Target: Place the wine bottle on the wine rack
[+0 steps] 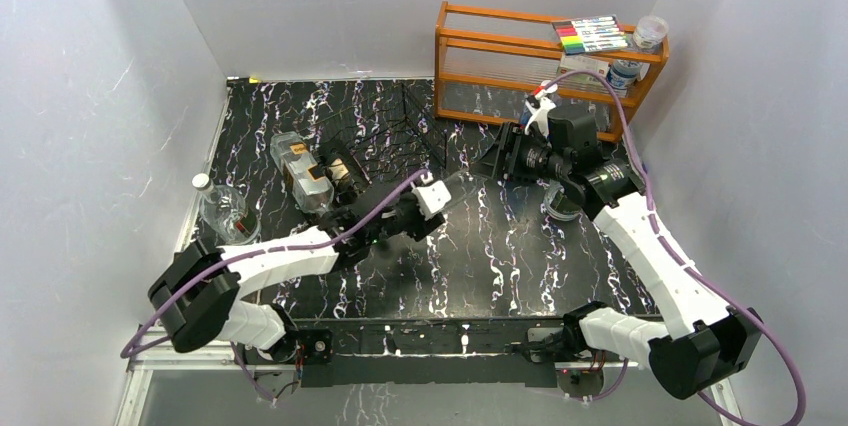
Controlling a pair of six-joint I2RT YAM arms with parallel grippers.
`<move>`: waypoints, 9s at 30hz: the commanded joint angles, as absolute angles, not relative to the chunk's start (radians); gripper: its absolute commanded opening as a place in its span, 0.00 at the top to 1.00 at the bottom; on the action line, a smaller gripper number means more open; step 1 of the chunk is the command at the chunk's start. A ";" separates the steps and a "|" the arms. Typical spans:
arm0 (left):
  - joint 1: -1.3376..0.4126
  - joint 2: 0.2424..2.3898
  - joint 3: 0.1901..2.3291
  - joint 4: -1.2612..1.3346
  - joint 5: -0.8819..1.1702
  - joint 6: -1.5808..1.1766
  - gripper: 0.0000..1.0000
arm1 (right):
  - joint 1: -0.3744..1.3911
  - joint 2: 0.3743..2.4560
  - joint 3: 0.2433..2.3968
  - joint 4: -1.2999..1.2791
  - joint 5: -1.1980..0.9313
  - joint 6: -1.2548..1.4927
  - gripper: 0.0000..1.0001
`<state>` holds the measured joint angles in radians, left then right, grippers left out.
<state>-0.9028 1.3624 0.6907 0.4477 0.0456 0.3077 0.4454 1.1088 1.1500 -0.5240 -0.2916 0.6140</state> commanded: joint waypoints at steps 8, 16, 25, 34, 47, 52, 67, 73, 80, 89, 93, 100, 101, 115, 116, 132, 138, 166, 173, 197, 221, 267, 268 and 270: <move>-0.921 1.213 0.744 0.562 -0.080 1.136 1.00 | 0.446 1.098 1.347 -0.774 -0.347 0.195 0.14; -0.921 1.234 0.765 0.664 -0.075 1.341 1.00 | 0.446 1.078 1.361 -0.749 -0.396 0.164 0.11; -0.920 1.244 0.811 0.701 -0.034 1.499 1.00 | 0.446 1.089 1.389 -0.724 -0.367 0.132 0.10; -0.937 1.228 0.839 0.702 0.030 1.559 1.00 | 0.478 1.133 1.378 -0.740 -0.408 0.066 0.11; -0.936 1.241 0.843 0.721 0.046 1.506 1.00 | 0.498 1.129 1.334 -0.726 -0.599 0.080 0.28; -0.937 1.242 0.850 0.726 0.050 1.471 1.00 | 0.500 1.152 1.339 -0.737 -0.622 0.114 0.67; -0.936 1.244 0.889 0.646 0.054 1.434 1.00 | 0.531 1.176 1.300 -0.696 -0.473 0.086 0.23; -0.936 1.256 0.967 0.407 0.045 1.415 1.00 | 0.566 1.157 1.295 -0.713 -0.431 0.034 0.16; -0.935 1.267 0.988 0.338 0.021 1.421 1.00 | 0.589 1.139 1.278 -0.748 -0.348 0.011 0.20; -0.928 1.260 0.984 0.334 0.027 1.416 1.00 | 0.595 1.111 1.264 -0.810 -0.304 0.072 0.42; -0.927 1.263 0.994 0.340 0.048 1.397 1.00 | 0.597 1.115 1.263 -0.761 -0.372 0.101 0.46; -0.928 1.265 1.017 0.321 0.066 1.354 1.00 | 0.597 1.143 1.278 -0.757 -0.337 0.098 0.61; -0.928 1.265 1.018 0.314 0.067 1.349 1.00 | 0.597 1.142 1.273 -0.742 -0.326 0.105 0.73; -0.921 1.289 0.858 0.422 -0.047 1.244 0.02 | 0.606 1.076 1.230 -0.597 -0.195 0.113 1.00; -0.918 1.294 0.849 0.442 -0.071 1.229 0.02 | 0.605 1.073 1.226 -0.596 -0.177 0.118 1.00; -0.913 1.107 0.831 0.378 -0.259 0.595 0.02 | 0.605 1.107 1.097 -0.600 -0.050 0.194 1.00; -0.913 1.146 1.087 0.117 -0.518 0.262 0.02 | 0.627 1.154 1.049 -0.564 -0.067 0.233 1.00; -0.912 0.913 1.185 -0.182 -0.446 0.096 0.02 | 0.873 1.481 1.045 -0.198 0.172 0.557 1.00; -0.912 0.920 1.248 -0.258 -0.431 0.126 0.02 | 0.891 1.573 1.057 -0.026 0.190 0.587 1.00; -0.913 1.004 1.277 -0.264 -0.436 0.089 0.02 | 0.892 2.015 1.409 0.169 0.272 0.526 1.00; -0.913 1.001 1.248 -0.266 -0.448 0.090 0.02 | 0.857 2.040 1.413 0.220 0.211 0.502 0.26; -0.913 0.932 1.130 -0.321 -0.422 -0.111 0.02 | 0.857 1.864 1.289 -0.165 0.019 0.370 0.52; -0.912 0.929 1.129 -0.326 -0.422 -0.114 0.02 | 0.857 1.868 1.293 -0.158 0.021 0.368 0.55; -0.913 0.923 1.127 -0.339 -0.422 -0.119 0.02 | 0.857 1.879 1.304 -0.145 0.021 0.367 0.59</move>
<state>-0.9176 0.9588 1.1355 -0.3183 -0.4282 -0.0956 0.8570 1.8736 1.2602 -0.2024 0.0288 0.3855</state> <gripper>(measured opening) 0.981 0.456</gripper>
